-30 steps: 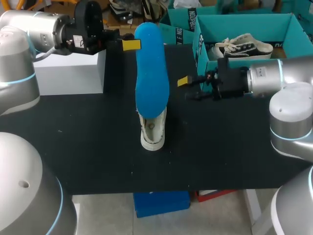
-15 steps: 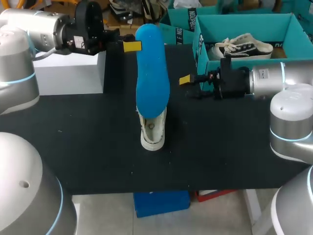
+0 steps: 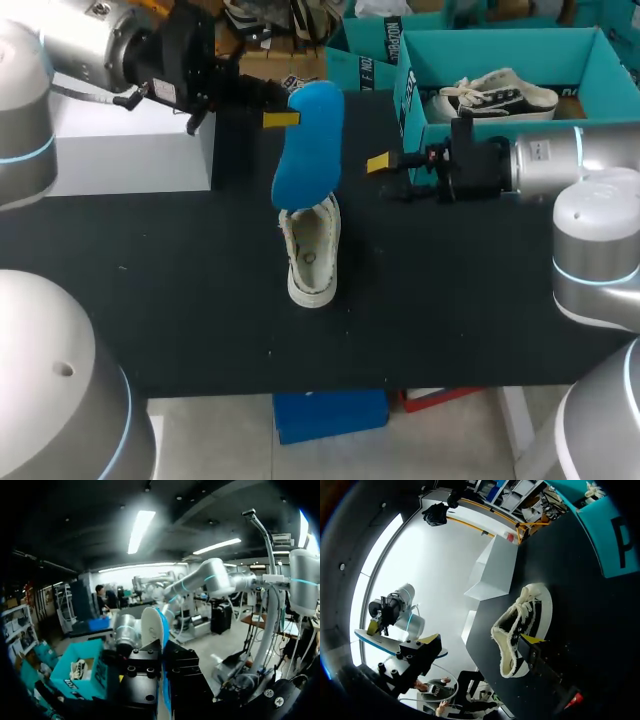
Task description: Take the shoe out of the shoebox, open the shoe tongue, remove and reinsert the insole, then place the shoe into the shoebox
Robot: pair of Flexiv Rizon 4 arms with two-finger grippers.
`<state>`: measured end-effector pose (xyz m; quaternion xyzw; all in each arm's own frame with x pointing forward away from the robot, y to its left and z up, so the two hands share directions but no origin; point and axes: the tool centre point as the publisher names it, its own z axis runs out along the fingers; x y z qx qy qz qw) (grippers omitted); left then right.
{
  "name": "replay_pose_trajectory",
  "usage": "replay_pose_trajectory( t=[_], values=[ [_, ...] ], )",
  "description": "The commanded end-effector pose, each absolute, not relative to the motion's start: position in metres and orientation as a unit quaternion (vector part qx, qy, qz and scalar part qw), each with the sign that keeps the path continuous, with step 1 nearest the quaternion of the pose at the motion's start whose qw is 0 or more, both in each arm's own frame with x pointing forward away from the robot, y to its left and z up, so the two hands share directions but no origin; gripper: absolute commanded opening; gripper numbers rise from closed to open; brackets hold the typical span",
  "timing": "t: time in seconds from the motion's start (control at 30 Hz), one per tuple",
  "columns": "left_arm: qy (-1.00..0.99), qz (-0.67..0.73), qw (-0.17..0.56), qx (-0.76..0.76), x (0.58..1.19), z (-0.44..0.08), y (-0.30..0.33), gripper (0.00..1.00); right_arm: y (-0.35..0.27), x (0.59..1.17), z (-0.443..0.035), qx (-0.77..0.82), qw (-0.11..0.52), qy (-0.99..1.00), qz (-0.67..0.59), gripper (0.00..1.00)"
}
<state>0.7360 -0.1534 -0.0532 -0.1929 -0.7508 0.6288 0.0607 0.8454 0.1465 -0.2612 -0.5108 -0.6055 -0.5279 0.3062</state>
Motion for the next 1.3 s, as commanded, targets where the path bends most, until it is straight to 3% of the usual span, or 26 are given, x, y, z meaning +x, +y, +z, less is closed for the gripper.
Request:
replay_pose_trajectory(
  t=[0.03,0.6,1.3],
  values=[
    [-0.770,0.514,-0.175,-0.334,0.720,-0.057,-0.154,0.00,0.148,0.846,-0.262,-0.511,0.305,-0.604,-0.529,1.00],
    [-0.675,0.444,-0.253,-0.532,0.717,-0.111,-0.161,0.00,0.148,0.846,-0.262,-0.511,0.305,-0.604,-0.529,1.00],
    [-0.675,0.444,-0.253,-0.532,0.717,-0.111,-0.161,0.00,0.148,0.846,-0.262,-0.511,0.305,-0.604,-0.529,1.00]
  ],
)
